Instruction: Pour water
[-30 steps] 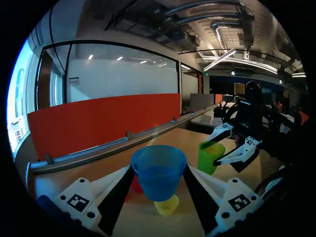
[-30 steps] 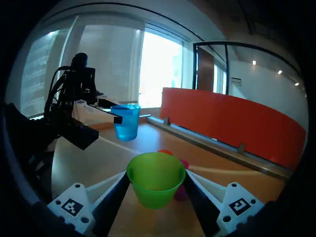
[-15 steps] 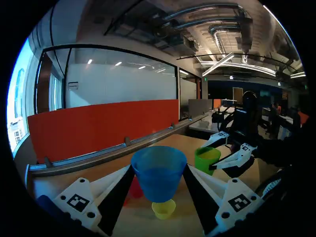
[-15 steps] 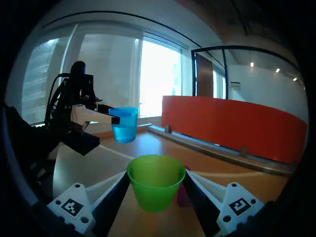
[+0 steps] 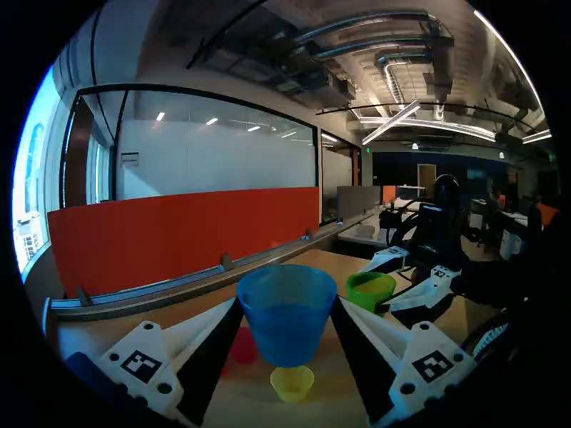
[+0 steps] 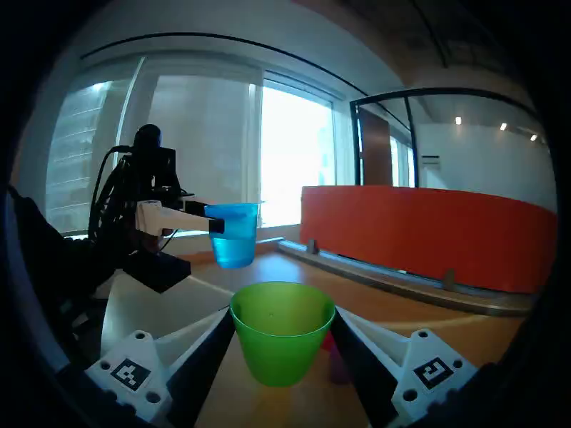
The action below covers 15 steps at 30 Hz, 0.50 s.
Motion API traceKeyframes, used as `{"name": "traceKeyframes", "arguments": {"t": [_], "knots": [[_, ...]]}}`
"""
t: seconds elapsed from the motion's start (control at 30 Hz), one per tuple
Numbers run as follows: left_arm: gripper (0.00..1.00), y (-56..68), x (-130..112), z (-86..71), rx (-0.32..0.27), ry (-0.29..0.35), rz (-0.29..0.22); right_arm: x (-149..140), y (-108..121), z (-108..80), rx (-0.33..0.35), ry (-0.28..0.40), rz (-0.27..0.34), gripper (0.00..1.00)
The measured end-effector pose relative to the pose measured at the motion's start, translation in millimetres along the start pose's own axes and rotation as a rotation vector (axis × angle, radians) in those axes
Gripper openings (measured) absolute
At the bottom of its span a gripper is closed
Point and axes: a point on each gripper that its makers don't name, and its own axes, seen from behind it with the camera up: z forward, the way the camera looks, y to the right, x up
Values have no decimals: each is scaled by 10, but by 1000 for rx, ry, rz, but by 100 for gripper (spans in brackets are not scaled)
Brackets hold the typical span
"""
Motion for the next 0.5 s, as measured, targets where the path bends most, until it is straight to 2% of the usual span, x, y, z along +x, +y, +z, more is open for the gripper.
{"name": "traceKeyframes", "arguments": {"t": [0.27, 0.5], "knots": [[86, 13, 52, 17, -5, 12, 0, 11, -24, 31, 11, 4, -2, 93], [85, 39, 119, 18, -6, 21, 21, 10, -112, 89, 35, 3, -3, 93]]}}
